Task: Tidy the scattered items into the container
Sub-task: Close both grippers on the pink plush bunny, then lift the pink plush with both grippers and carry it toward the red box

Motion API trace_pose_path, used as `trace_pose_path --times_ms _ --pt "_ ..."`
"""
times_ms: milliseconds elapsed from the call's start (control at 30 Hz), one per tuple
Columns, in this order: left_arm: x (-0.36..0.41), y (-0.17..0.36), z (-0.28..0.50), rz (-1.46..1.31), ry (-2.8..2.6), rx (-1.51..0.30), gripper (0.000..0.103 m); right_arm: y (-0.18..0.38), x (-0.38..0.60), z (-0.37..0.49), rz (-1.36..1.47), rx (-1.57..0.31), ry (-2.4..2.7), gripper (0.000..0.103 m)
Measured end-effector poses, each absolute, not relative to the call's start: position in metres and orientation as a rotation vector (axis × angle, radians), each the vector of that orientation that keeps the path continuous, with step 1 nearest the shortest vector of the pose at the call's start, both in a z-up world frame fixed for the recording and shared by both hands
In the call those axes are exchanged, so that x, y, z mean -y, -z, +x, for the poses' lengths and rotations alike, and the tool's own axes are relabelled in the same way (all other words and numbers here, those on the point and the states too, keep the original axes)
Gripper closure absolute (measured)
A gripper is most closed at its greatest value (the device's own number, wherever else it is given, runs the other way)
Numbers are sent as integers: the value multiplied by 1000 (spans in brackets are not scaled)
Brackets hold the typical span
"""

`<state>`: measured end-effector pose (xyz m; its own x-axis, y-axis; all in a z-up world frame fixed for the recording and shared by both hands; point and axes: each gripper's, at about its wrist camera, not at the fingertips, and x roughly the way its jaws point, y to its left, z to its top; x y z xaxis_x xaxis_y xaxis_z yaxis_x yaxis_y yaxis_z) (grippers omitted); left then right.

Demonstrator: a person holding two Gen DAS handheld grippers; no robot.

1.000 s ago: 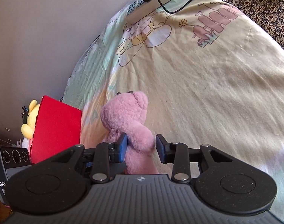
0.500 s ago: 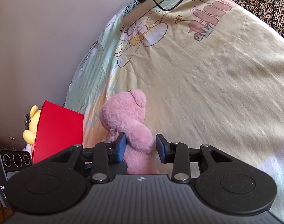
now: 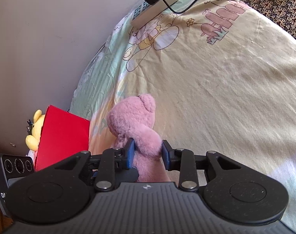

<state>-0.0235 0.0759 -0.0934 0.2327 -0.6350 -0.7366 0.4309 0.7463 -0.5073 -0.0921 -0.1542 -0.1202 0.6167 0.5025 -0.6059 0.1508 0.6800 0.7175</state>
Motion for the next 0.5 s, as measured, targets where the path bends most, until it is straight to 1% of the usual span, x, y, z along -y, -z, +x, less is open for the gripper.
trace_pose_path --times_ms 67,100,300,333,433,500 --pt "-75 93 -24 -211 740 -1113 32 122 155 -91 836 -908 -225 63" --pt "-76 94 -24 -218 738 -1114 32 123 156 -91 846 -909 -222 62" --pt "-71 92 -25 -188 724 -1117 32 127 158 -92 926 -905 -257 61" --pt "-68 91 -26 -171 719 -1116 32 128 155 -91 925 -915 -281 59" --pt "-65 90 -26 -142 706 -1114 32 122 144 -91 832 -895 -296 62" --pt "-67 90 -26 -150 698 -1120 33 122 144 -91 836 -895 -297 63"
